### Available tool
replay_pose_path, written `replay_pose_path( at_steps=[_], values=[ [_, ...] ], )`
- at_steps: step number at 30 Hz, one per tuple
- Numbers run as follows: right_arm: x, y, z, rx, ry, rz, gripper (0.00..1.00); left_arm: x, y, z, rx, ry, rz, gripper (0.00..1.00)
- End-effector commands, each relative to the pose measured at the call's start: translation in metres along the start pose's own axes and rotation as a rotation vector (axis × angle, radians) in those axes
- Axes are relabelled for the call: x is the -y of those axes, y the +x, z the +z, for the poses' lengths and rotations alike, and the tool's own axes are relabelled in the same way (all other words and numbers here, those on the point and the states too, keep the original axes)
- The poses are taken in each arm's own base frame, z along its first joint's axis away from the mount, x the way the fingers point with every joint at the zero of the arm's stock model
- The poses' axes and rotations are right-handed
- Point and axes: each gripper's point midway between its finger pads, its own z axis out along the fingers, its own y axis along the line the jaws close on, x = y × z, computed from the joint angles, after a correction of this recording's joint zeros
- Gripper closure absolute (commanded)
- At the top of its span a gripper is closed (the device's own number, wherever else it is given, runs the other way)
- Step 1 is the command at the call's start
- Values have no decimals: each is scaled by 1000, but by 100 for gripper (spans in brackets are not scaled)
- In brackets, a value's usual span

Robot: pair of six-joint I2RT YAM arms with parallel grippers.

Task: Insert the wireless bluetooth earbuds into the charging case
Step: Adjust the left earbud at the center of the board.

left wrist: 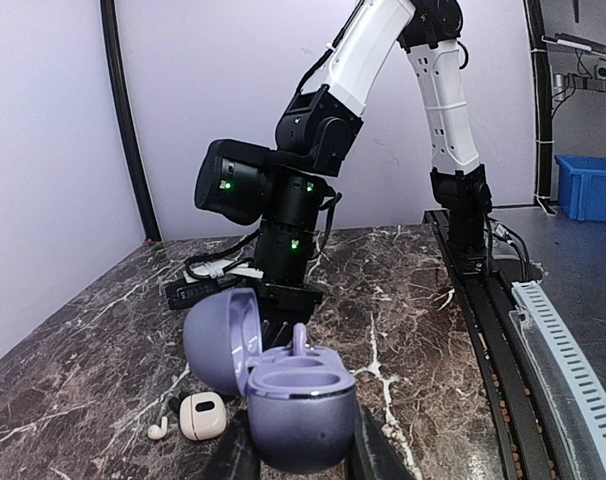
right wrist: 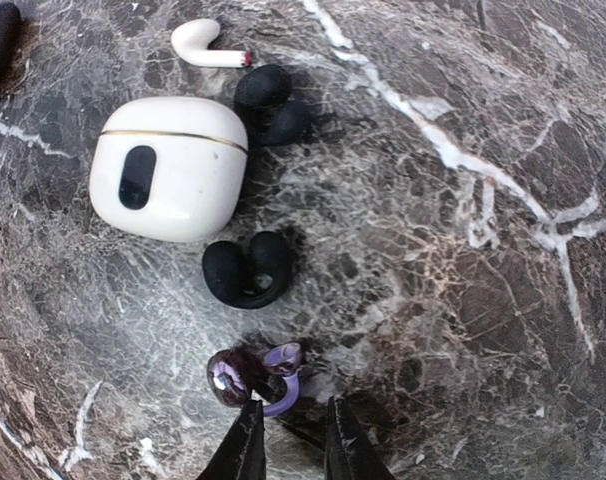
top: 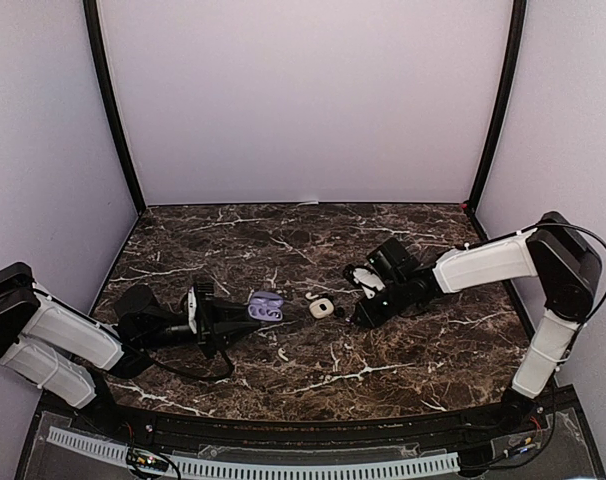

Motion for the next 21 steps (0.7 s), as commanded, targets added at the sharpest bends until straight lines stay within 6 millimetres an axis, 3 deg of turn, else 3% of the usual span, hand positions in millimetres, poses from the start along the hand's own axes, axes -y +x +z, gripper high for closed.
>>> replay_pose_path(
  at_steps=[1, 21],
  values=[
    [-12, -13, 1, 31, -6, -30, 79, 0, -7, -1, 18, 6, 16, 99],
    [-23, -31, 8, 50, -11, -75, 73, 1, -10, -1, 25, 12, 16, 99]
  ],
)
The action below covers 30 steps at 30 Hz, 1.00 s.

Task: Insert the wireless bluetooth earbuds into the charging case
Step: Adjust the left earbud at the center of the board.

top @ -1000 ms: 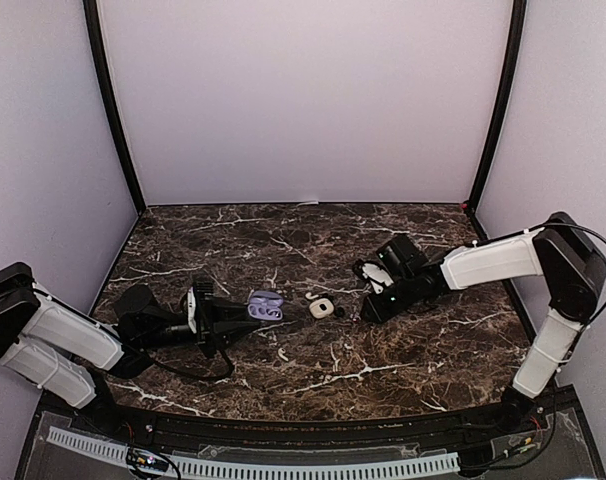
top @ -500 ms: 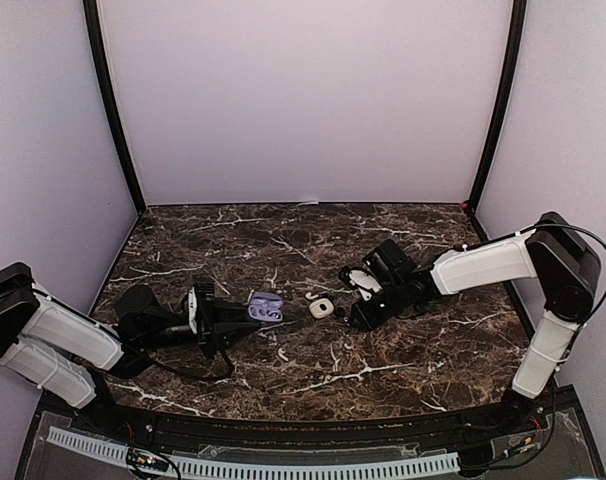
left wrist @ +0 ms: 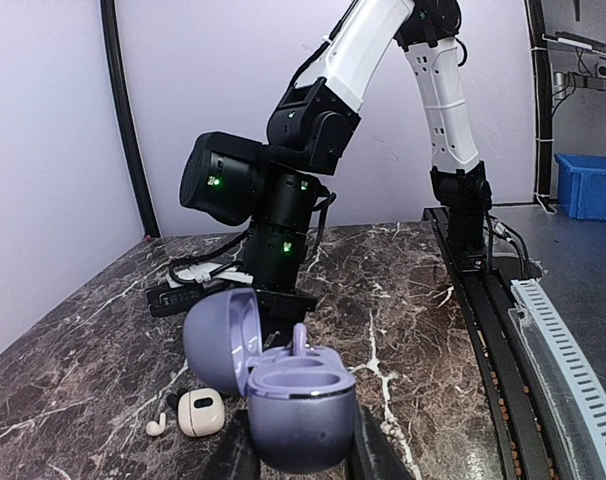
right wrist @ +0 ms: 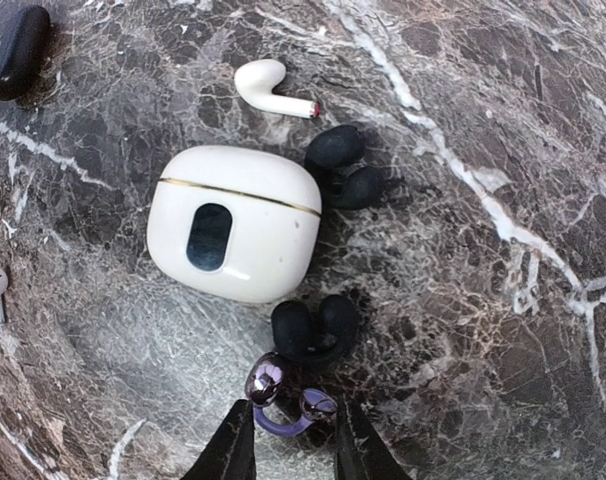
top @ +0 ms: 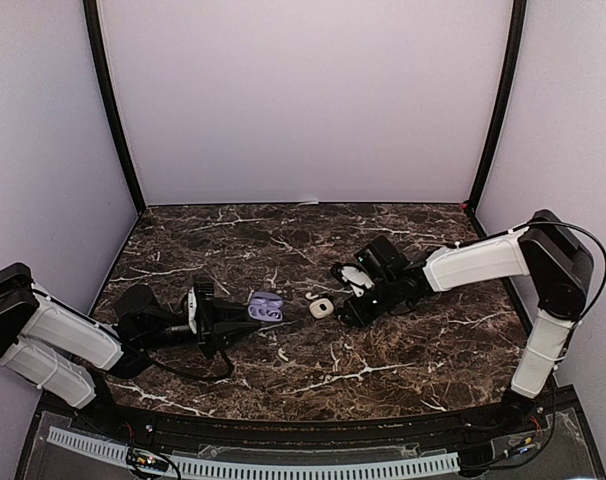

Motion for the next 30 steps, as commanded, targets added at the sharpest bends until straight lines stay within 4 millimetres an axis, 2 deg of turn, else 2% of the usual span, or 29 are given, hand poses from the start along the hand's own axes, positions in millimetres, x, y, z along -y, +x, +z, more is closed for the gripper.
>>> replay_pose_path(
  at_steps=[1, 11, 18, 22, 26, 30],
  values=[
    [-1, -15, 1, 34, 14, -26, 73, 0, -12, -1, 34, 10, 22, 99],
    [-10, -21, -17, 78, -21, -75, 70, 1, -14, -3, 39, 7, 26, 99],
    [-3, -17, -26, 94, 11, -142, 70, 0, -15, -3, 40, 1, 20, 99],
    [13, -23, -24, 102, 41, -90, 76, -2, -14, -2, 33, -5, 16, 99],
    [19, -22, -14, 92, 49, -66, 81, -3, -14, -3, 33, -18, 21, 99],
    [22, -14, 0, 39, 50, -71, 100, -3, -14, -3, 34, -18, 24, 99]
  ],
)
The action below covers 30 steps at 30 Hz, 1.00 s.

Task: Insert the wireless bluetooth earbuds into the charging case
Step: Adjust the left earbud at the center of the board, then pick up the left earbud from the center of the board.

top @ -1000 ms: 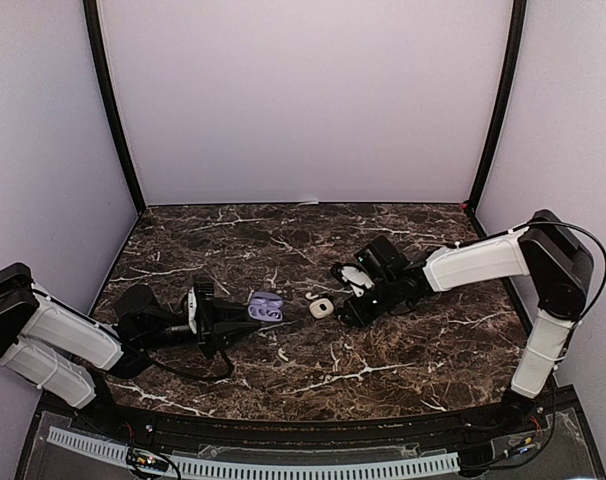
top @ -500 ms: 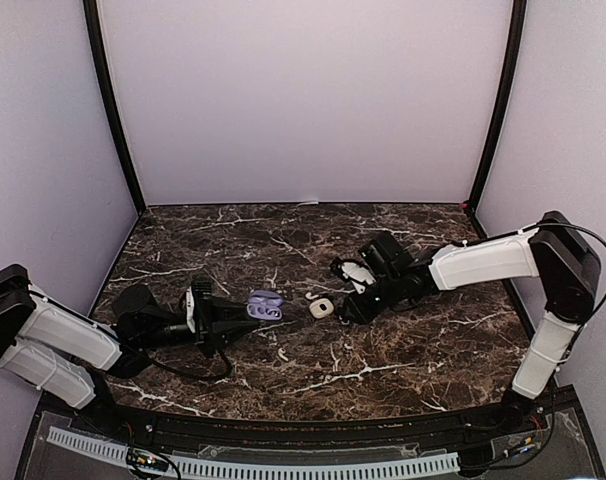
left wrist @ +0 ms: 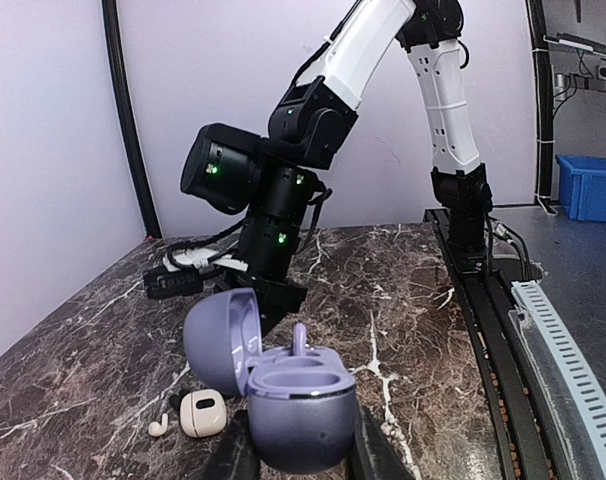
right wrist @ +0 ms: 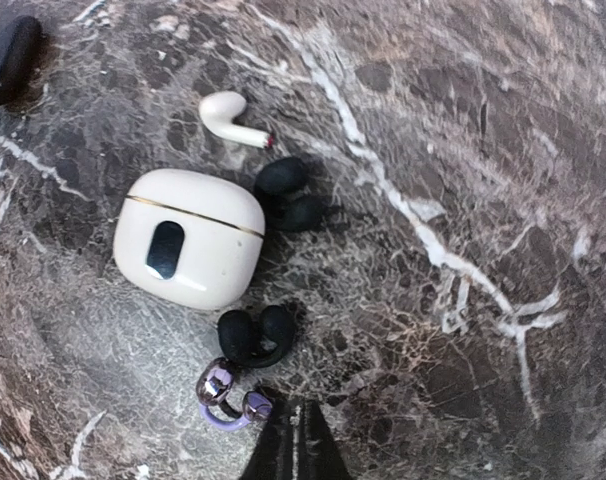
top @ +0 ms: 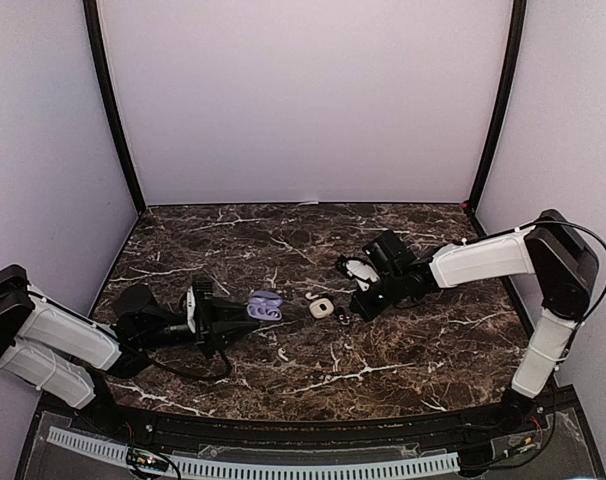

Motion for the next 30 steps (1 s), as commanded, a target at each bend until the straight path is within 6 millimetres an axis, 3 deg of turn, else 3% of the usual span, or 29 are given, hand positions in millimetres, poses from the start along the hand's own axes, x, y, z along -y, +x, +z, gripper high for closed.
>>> replay_pose_path(
  at_steps=[1, 8, 14, 18, 23, 30],
  values=[
    [2, 2, 15, -24, -1, -3, 100, -2, -12, -2, 33, -11, 22, 99],
    [-12, 13, 21, -53, -77, -13, 100, -2, -11, -2, 32, -4, 20, 99],
    [-36, 25, 11, -65, -173, -43, 100, -2, -11, -1, 31, -4, 21, 99],
    [-36, 34, 8, -90, -151, -48, 100, -2, -11, -1, 31, -2, 19, 99],
    [-28, 25, -3, -59, -82, -42, 98, -2, -10, -1, 29, -1, 18, 99],
    [-31, 11, -6, -27, -82, -72, 81, -1, -10, -1, 30, 0, 19, 99]
  ],
)
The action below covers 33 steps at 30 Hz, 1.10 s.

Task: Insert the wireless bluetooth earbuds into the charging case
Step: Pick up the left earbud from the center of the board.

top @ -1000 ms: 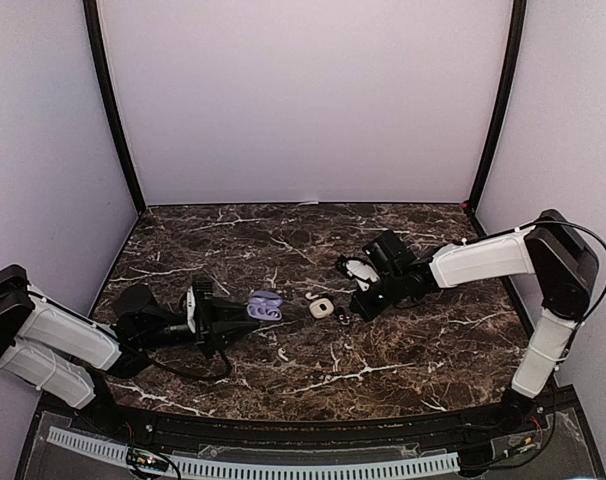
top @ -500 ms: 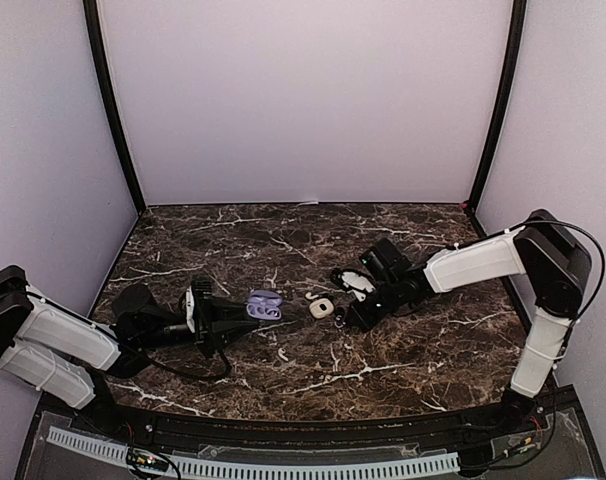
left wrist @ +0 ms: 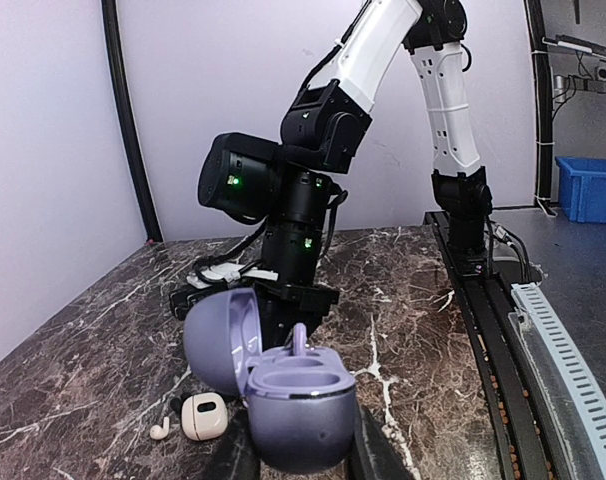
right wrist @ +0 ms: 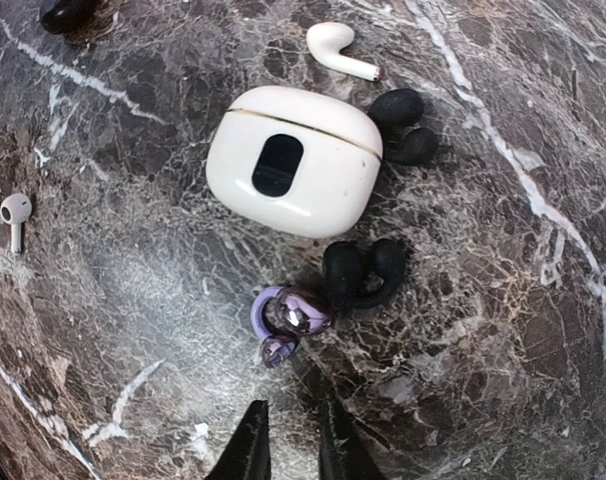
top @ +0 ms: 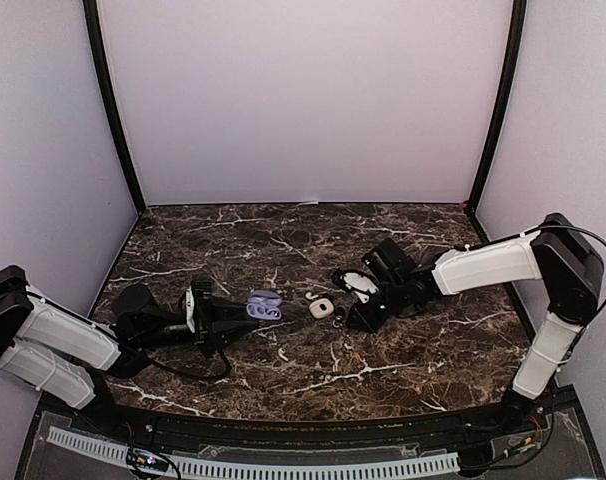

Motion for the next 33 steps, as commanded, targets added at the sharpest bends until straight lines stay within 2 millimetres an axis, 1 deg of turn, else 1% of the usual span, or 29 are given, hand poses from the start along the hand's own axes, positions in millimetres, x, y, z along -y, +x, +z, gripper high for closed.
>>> replay_pose_path(
  at_steps=[1, 5, 9, 14, 20, 21, 23, 24, 25, 28, 33],
  values=[
    [-1, -19, -5, 44, 18, -39, 80, -2, -7, 0, 20, -1, 13, 99],
    [-5, -27, 3, 48, -7, -84, 80, -2, -7, 0, 20, -3, 16, 99],
    [-9, -35, 6, 57, -16, -153, 81, -2, -7, -1, 19, -5, 15, 99],
    [-14, -38, 7, 55, -27, -269, 81, -3, -7, -1, 20, -8, 13, 99],
    [-13, -40, 9, 25, -19, -369, 80, -3, -6, 0, 16, -9, 6, 99],
    [-12, -40, 9, 17, -16, -376, 80, -3, -6, 0, 15, -9, 6, 99],
    [-13, -33, 14, -11, -29, -385, 81, -3, -6, 0, 14, -9, 5, 99],
    [-14, -43, 12, 8, -33, -395, 81, -3, -6, 0, 14, -9, 4, 99],
    [-16, -45, 13, 9, -41, -398, 81, -3, -6, 0, 15, -9, 5, 99],
    [-16, -44, 17, -5, -48, -402, 82, -3, -6, 0, 15, -8, 5, 99],
    [-11, -38, 22, -43, -31, -400, 82, -3, -6, 0, 15, -10, 6, 99]
  ],
)
